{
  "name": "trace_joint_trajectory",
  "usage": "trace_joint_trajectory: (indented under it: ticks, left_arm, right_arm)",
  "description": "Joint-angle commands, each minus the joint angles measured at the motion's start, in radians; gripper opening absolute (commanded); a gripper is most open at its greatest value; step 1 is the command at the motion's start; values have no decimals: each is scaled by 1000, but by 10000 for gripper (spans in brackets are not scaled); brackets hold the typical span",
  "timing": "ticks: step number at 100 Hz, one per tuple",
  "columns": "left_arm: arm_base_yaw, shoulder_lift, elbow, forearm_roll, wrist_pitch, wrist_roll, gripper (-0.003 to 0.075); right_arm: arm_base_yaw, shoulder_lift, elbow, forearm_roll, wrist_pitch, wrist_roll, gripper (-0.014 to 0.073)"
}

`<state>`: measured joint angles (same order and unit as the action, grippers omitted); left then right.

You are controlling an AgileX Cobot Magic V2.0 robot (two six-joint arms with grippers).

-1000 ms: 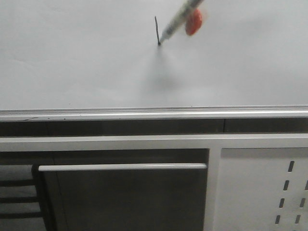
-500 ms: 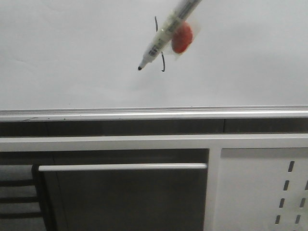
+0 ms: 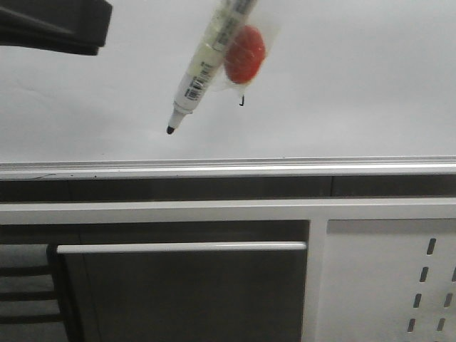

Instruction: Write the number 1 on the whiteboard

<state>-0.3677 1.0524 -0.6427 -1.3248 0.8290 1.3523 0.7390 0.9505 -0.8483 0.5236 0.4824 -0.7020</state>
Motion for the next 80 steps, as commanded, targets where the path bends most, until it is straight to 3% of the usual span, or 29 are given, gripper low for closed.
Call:
trace_joint_trajectory:
  ticks: [1, 9, 29, 51, 80]
  left_arm:
    - [-14, 36, -55, -48, 77, 27, 267]
    - [-51, 63, -79, -14, 75, 32, 303]
    - [-156, 79, -110, 73, -44, 35, 304]
    - [-178, 79, -113, 80, -104, 51, 301]
    - [-178, 79, -113, 80, -124, 80, 211]
  right_arm:
    - [-5, 38, -82, 9, -7, -5, -44]
    - [-5, 76, -119, 9, 28, -5, -44]
    - [-5, 154, -201, 9, 99, -5, -44]
    - [-5, 178, -248, 9, 154, -5, -44]
    - [-5, 179, -248, 37, 188, -17, -44]
